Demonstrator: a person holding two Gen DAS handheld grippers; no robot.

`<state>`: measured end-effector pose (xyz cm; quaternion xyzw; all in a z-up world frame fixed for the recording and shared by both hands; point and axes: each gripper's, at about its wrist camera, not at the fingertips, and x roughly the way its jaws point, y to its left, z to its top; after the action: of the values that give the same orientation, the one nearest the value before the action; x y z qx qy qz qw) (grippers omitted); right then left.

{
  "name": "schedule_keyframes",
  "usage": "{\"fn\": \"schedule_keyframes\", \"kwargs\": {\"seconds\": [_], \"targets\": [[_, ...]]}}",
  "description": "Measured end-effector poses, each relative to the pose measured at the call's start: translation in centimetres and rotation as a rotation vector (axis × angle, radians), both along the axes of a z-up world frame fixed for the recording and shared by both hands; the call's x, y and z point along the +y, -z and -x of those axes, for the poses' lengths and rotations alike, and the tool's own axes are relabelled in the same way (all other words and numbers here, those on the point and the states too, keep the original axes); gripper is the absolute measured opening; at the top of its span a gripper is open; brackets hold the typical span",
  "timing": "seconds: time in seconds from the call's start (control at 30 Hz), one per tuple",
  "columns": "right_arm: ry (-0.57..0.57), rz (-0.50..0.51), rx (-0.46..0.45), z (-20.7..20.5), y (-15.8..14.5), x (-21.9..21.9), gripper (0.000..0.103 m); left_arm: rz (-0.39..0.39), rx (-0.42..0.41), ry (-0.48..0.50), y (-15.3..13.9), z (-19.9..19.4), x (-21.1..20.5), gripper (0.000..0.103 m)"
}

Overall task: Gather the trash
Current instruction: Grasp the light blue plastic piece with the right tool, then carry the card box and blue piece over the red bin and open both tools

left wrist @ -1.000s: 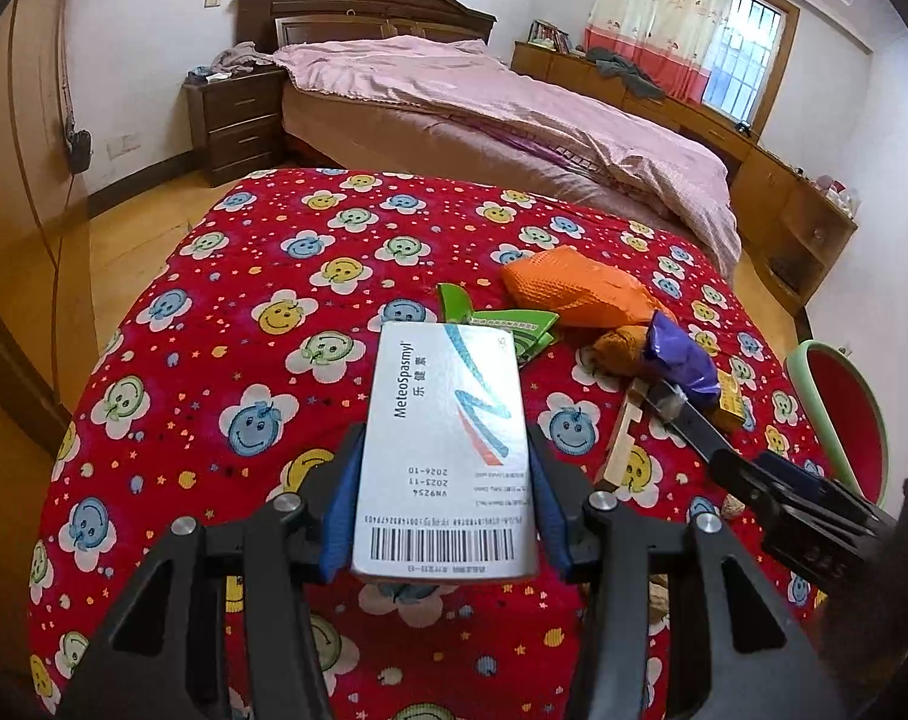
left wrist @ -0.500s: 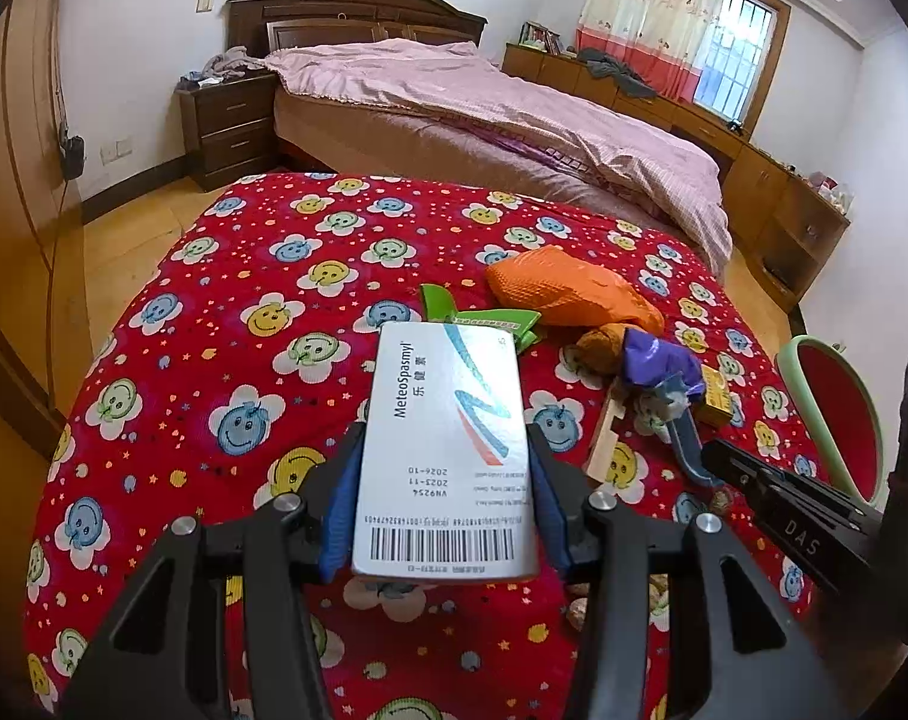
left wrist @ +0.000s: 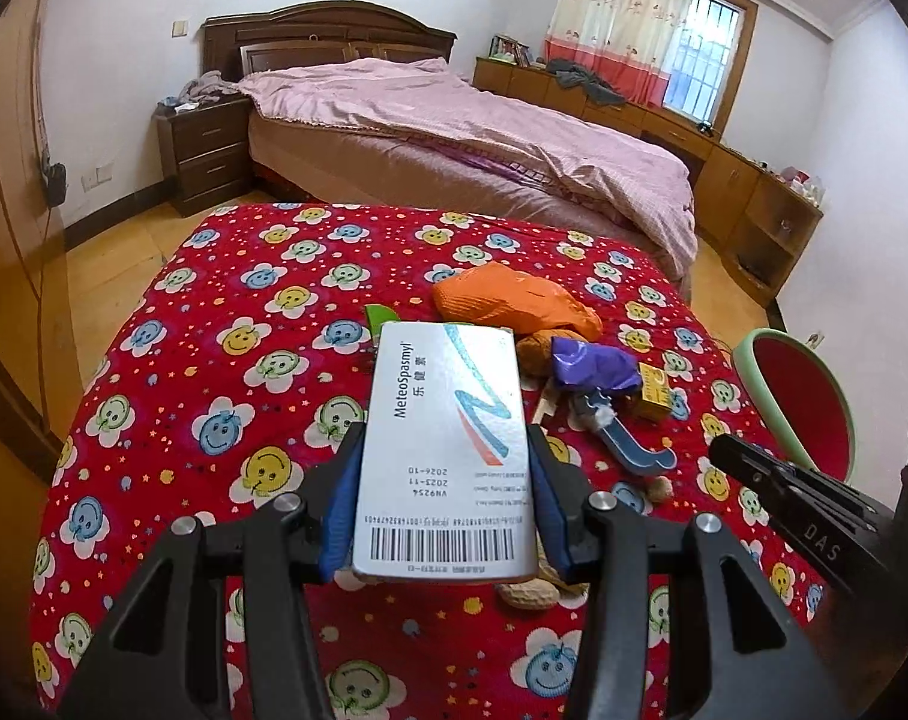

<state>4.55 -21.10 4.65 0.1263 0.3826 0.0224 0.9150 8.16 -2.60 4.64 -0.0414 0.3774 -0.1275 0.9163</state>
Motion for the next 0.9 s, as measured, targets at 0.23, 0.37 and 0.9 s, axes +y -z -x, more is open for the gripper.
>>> {"fn": "schedule_keyframes", "kwargs": {"seconds": [0.23,0.37,0.9], "targets": [[-0.011,0.003,0.035,-0.7,0.9,0.4,0.036,-0.004,0.012,-0.011,0.4,0.2,0.3,0.051],[-0.038,0.029,0.053,-1.6,1.8,0.9,0.041,-0.001,0.023,-0.020,0.8,0.0,0.6,0.051],[-0.089,0.052,0.058,-3.2,3.1,1.9,0.020,0.001,0.029,-0.013,1.1,0.1,0.5,0.051]]}}
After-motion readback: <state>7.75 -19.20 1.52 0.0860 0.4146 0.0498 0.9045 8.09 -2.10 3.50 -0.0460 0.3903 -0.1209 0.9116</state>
